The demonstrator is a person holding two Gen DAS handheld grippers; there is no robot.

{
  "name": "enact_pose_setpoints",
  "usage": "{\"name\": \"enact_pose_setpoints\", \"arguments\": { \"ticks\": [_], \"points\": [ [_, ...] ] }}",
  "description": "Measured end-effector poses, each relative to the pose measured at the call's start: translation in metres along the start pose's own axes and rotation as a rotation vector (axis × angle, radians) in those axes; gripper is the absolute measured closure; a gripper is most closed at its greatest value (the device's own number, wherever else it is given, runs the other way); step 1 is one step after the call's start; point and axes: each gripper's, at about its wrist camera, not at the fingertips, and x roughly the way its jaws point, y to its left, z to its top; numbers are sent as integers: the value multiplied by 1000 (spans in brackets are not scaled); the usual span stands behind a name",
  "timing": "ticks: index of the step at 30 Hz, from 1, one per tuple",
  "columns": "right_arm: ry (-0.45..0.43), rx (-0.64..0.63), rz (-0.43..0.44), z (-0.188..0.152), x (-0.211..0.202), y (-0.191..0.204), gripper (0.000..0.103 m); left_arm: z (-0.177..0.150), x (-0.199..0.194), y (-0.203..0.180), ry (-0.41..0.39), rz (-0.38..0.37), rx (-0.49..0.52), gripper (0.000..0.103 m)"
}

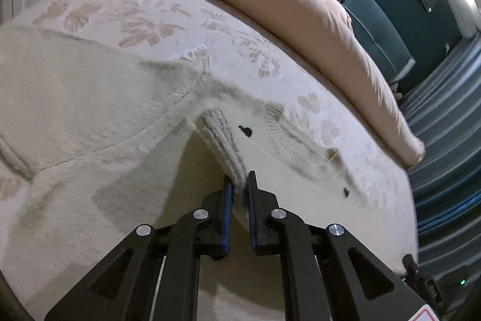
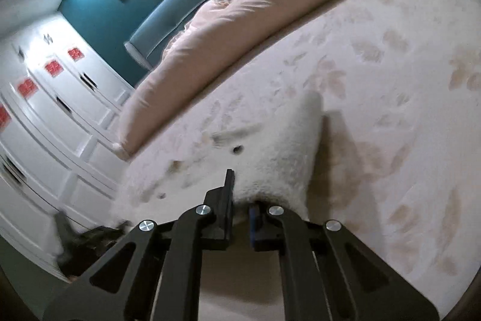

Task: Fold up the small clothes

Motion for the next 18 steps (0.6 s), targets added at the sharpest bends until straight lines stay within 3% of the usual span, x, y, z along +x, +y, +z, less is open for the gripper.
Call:
{"name": "enact_pose_setpoints", "arguments": {
  "ticks": [2, 3, 6, 8, 9, 12, 14, 18],
  "points": [
    [179, -10, -178, -19, 44, -28, 98, -11, 16, 8, 57, 39, -6, 96],
    [194, 23, -165, -25, 48, -36, 98, -18, 25, 15, 94, 62, -25, 96],
    [117, -10, -124, -18, 20, -21, 96, -27, 23, 19, 75, 68, -15, 96],
    [115, -58, -167, -20, 18, -17, 94, -28, 25, 14, 73, 85, 5, 96],
    [161, -90, -233, -27, 26, -22, 94, -28, 26, 12, 77, 92, 10, 96],
    [148, -44, -220, -32, 9, -26, 92, -25, 29, 9, 89, 97, 21, 95],
    [88, -46, -222, -32, -11, -15, 89, -27, 26, 12, 89, 97, 35, 93],
    [41, -216, -224, -27, -9, 25, 90, -32, 26, 18, 75, 98, 28, 91]
  ]
}}
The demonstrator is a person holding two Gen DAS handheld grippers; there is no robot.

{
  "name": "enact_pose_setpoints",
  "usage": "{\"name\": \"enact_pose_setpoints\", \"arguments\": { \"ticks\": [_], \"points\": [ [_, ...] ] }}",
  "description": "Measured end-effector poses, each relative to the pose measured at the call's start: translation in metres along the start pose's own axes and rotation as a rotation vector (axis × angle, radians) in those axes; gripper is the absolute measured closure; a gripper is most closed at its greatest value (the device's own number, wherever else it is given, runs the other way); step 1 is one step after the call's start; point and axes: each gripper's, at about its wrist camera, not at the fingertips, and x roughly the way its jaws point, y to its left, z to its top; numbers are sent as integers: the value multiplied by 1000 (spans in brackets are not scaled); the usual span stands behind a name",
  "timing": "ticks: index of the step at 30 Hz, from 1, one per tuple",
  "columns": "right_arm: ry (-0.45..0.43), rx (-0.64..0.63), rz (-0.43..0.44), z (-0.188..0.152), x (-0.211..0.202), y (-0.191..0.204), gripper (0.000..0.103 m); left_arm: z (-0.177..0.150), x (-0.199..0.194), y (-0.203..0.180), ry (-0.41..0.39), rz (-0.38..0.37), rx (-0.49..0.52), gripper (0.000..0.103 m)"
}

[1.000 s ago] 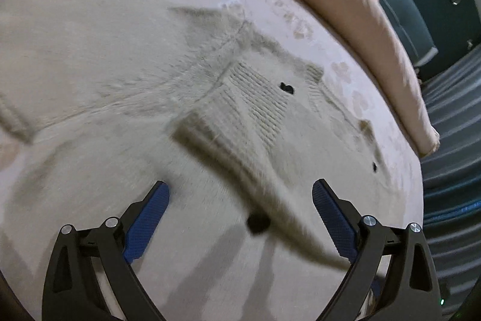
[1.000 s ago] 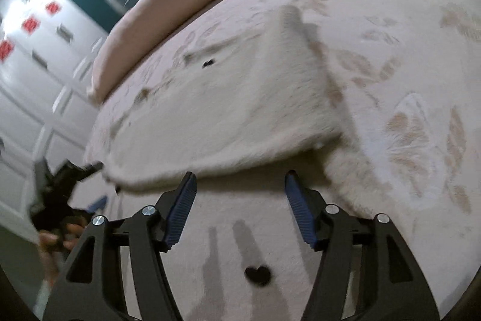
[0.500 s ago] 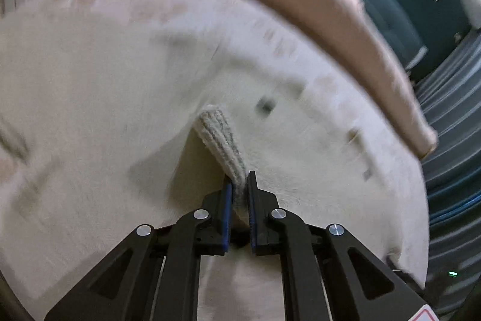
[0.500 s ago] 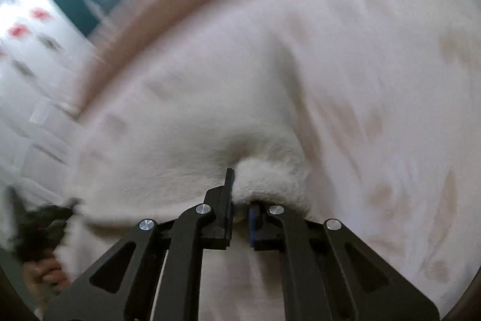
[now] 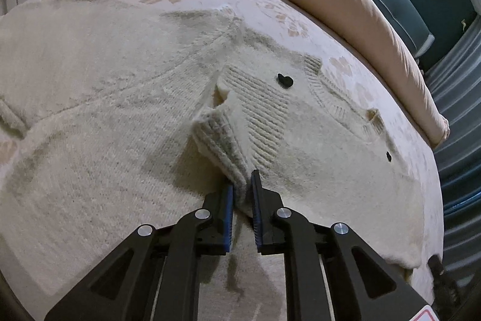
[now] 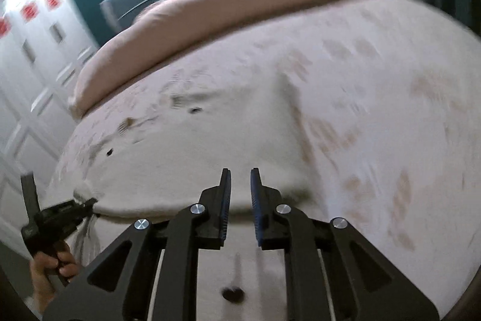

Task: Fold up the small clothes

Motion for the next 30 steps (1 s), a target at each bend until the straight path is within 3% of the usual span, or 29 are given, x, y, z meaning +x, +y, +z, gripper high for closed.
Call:
{"name": "enact_pose_setpoints", "arguments": {
  "ticks": [2, 4, 8, 10, 11, 15, 19, 21, 24, 30],
  "points": [
    [45, -70, -68, 2, 28, 9, 90, -1, -2, -1, -1, 4, -5, 91],
    [152, -57, -145, -10, 63, -5, 92, -1, -4, 1, 5, -6, -14, 89],
    [86, -35, -135, -19, 29, -6, 88, -1, -24, 18, -3, -45, -41, 87],
    [65, -50, -99, -33, 7, 2, 77, -1, -48, 40, -41, -39, -52, 87],
    [66, -65, -84, -41, 0, 6, 71, 0, -58, 52, -51, -35, -63, 82],
    [117, -142, -54, -78, -2, 24, 67, 17, -108, 132, -122, 68, -140, 58],
    [99, -210, -93, -93, -3, 35, 51, 49, -149, 233, -182, 206, -289, 52],
    [101, -214, -95, -95, 3, 35, 47, 65, -163, 280, -218, 232, -379, 50],
    [99, -215, -92, -98, 3, 35, 43, 86, -173, 337, -267, 238, -507, 50],
    [104, -198, -82, -100, 4, 33, 40, 106, -163, 400, -333, 92, -727, 50]
  ]
}}
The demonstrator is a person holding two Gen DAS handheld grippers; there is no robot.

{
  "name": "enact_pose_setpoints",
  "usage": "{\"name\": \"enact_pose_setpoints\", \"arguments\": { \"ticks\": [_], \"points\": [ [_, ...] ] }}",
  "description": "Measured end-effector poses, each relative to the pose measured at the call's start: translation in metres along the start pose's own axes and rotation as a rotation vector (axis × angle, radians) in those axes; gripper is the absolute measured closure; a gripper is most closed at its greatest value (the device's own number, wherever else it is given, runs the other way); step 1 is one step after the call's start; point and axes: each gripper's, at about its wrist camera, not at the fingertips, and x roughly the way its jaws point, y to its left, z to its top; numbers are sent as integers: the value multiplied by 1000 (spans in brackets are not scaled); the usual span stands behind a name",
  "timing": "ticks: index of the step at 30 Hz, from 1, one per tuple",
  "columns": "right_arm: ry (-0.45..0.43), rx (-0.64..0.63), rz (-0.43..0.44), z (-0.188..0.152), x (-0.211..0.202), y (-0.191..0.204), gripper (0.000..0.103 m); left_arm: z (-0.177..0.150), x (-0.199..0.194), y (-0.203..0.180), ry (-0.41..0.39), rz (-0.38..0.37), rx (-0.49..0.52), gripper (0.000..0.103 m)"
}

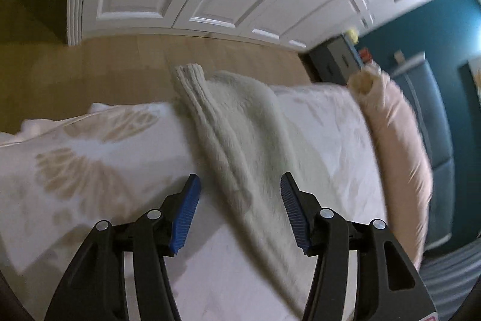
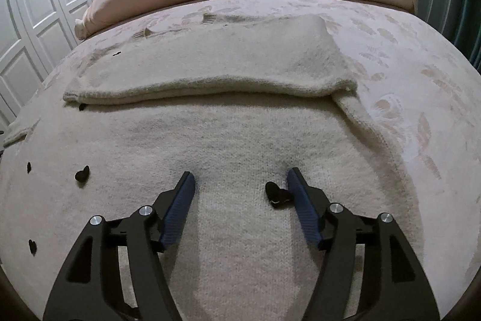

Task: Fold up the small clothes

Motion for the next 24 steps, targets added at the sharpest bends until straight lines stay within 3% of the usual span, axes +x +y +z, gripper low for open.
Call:
{"name": "enact_pose_setpoints", "arguments": {
  "ticks": [1, 2, 3, 4, 5, 9, 13, 16, 19, 21, 24],
  "points": [
    [1, -2, -3, 0, 0, 1, 39, 4, 1, 0, -11, -10, -15, 50],
    [2, -7, -8, 0, 1, 2, 38, 10, 2, 0, -10, -14, -16, 57],
    [2, -11, -13, 0, 1, 3, 38, 9, 3, -6, -3, -12, -8, 80],
    [2, -15, -16, 0, 1, 4, 37, 10, 3, -14, 9, -21, 17, 93],
    [2, -14, -17, 0, 2, 4, 37, 10, 0, -21, 8, -26, 46, 97],
    [-1, -6, -8, 0, 3, 3, 35, -14, -38, -91, -67, -76, 298, 98],
    [-5, 3, 6, -1, 2, 2, 34, -71, -81, -179, -65, -223, 518, 98],
    [-6, 7, 13, -1, 1, 2, 33, -147, -109, -254, -30, -362, 693, 99],
    [-9, 12, 22, -1, 0, 1, 32, -256, -115, -314, 103, -497, 832, 99],
    [-11, 16, 42, -1, 0, 1, 29, -326, -102, -332, 189, -494, 895, 97],
    [-13, 24, 62, -1, -1, 0, 27, -427, -68, -330, 331, -432, 974, 95]
  ]
}}
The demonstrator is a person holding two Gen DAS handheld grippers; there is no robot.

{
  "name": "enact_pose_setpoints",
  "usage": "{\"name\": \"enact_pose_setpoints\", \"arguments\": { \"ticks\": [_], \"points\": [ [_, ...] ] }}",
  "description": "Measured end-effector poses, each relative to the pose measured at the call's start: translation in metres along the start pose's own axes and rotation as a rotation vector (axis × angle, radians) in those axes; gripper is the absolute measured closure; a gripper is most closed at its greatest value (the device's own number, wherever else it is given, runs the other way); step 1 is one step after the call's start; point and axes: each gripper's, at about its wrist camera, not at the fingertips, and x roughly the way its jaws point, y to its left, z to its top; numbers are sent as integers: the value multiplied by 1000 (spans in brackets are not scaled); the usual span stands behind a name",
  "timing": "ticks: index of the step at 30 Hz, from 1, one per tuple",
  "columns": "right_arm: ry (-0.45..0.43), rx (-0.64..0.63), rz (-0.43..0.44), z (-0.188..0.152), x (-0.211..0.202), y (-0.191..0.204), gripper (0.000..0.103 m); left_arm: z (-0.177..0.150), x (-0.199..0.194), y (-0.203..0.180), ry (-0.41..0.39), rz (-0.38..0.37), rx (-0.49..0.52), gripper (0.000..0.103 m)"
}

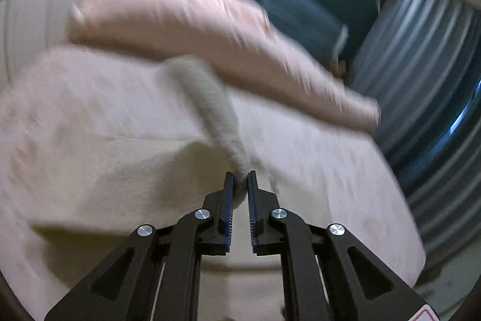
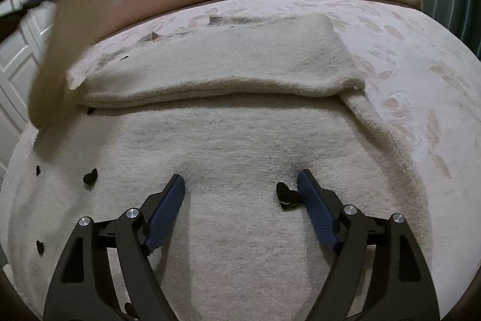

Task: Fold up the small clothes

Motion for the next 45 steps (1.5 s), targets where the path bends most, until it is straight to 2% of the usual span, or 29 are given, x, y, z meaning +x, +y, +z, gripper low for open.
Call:
{"name": "enact_pose_setpoints", "arguments": {
  "ticks": [1, 3, 4, 5, 8, 12, 14, 17, 20, 22, 25, 26, 27, 28, 29, 30, 31, 32, 33, 35, 36, 37, 39, 41, 42, 45],
  "points": [
    [0, 3, 9, 0, 0, -1, 25, -19, 21, -10, 47, 10, 3, 93],
    [-2, 8, 28, 0, -1, -2, 24, -50, 52, -17, 124, 32, -20, 75],
    [-2, 10, 36, 0, -1, -2, 22, -64, 63, -14, 154, 28, -53, 70],
    [-2, 11, 44, 0, -2, -2, 20, -74, 64, -8, 163, 23, -87, 62],
    [-4, 15, 65, 1, -4, -3, 18, -91, 53, 27, 157, 21, -205, 54],
    [-18, 25, 63, 12, -15, -2, 18, -86, 8, 101, 61, 117, -344, 49],
    [-40, 48, 86, 27, -23, -4, 18, -82, -8, 134, 21, 157, -412, 47],
    [-37, 111, 100, 63, -16, -7, 18, -71, -22, 182, 5, 208, -523, 47],
    [1, 188, 102, 98, 10, -13, 19, -70, -31, 205, -6, 212, -593, 47],
    [25, 213, 68, 115, 31, -13, 19, -74, -35, 214, -22, 189, -630, 47],
    [104, 260, 68, 128, 67, -12, 20, -76, -36, 221, -18, 177, -653, 47],
    [127, 273, 70, 129, 75, -11, 28, -75, -35, 222, -22, 174, -662, 49],
    [145, 277, 55, 129, 84, -7, 32, -73, -34, 223, -28, 166, -667, 58],
    [144, 256, 15, 134, 89, 1, 43, -70, -29, 228, -25, 165, -666, 71],
    [137, 231, 18, 138, 89, 8, 76, -66, -26, 228, -16, 165, -654, 100],
    [138, 207, 46, 146, 86, 18, 87, -62, -27, 229, -14, 168, -648, 98],
    [117, 198, 57, 155, 77, 25, 92, -57, -32, 227, -41, 177, -641, 98],
    [22, 200, 159, 170, 51, 31, 98, -55, -37, 226, -66, 177, -624, 98],
    [-30, 207, 227, 176, 33, 34, 98, -50, -42, 223, -89, 187, -598, 98],
    [-189, 200, 348, 187, -16, 34, 98, -43, -50, 214, -126, 226, -534, 98],
    [-255, 182, 360, 186, -34, 31, 98, -43, -49, 211, -125, 250, -508, 98],
    [-297, 166, 320, 180, -41, 25, 98, -44, -44, 211, -107, 259, -491, 98],
    [-193, 147, 208, 169, -6, 13, 98, -50, -33, 214, -61, 282, -488, 98],
    [72, 117, 10, 143, 70, -4, 99, -59, -17, 217, 2, 316, -494, 98],
    [119, 121, -24, 135, 82, -10, 99, -64, -12, 218, 25, 322, -502, 98],
    [-11, 181, 100, 141, 43, -11, 99, -68, -12, 215, 16, 346, -472, 98]
  ]
}}
